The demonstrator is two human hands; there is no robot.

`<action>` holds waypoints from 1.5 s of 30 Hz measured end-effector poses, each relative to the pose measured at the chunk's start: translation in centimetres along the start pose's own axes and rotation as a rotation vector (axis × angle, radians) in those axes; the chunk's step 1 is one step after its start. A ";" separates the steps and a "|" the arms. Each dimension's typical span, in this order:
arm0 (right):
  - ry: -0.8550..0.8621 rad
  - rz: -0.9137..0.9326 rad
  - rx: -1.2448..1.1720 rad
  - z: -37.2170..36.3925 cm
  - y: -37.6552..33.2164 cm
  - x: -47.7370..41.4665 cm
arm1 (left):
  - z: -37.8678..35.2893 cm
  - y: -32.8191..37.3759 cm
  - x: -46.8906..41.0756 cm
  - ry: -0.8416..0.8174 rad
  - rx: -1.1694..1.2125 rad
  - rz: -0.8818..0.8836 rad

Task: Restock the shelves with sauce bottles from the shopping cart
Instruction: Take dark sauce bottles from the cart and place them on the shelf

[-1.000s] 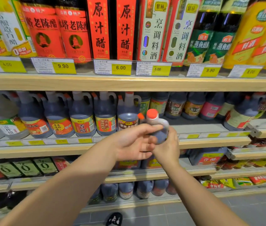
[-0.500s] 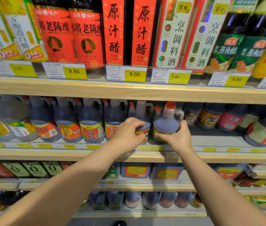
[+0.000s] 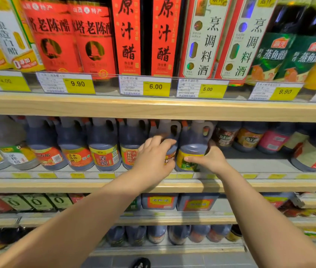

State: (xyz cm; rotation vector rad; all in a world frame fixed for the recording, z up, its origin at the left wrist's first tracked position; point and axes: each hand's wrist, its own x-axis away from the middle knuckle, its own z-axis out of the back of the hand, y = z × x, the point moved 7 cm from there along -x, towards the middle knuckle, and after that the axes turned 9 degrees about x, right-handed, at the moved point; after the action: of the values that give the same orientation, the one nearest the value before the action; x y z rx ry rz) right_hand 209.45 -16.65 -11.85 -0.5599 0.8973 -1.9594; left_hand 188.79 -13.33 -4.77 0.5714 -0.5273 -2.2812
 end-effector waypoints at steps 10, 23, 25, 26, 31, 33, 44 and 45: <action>0.240 0.119 0.210 2.0 -2.2 4.0 | -1.3 0.1 -0.8 0.098 -0.439 -0.092; 0.276 0.139 0.482 -0.5 -2.5 4.6 | -3.8 -1.7 -1.0 0.166 -0.565 -0.059; 0.256 0.125 0.455 -0.4 -2.5 4.0 | -3.8 -1.8 -1.2 0.172 -0.568 -0.068; 0.245 0.117 0.446 -0.3 -2.5 3.7 | -3.9 -1.9 -1.3 0.175 -0.561 -0.078; 0.219 0.113 0.422 -0.3 -2.3 3.7 | -4.1 -1.9 -1.4 0.166 -0.544 -0.077; 0.198 0.147 0.411 -0.5 -2.3 4.4 | -4.1 -1.7 -1.2 0.155 -0.525 -0.088; -0.194 0.225 0.671 -6.3 -2.8 12.6 | -6.6 -4.9 12.0 -0.139 -0.101 0.349; -0.243 0.235 0.670 -7.7 -2.8 13.6 | -6.6 -5.9 14.3 -0.116 -0.065 0.418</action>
State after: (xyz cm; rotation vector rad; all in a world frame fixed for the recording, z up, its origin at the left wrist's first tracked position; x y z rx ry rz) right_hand 195.82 -24.53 -14.07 -0.2700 0.1185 -1.7841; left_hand 179.94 -21.10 -16.71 0.2663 -0.5673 -1.9308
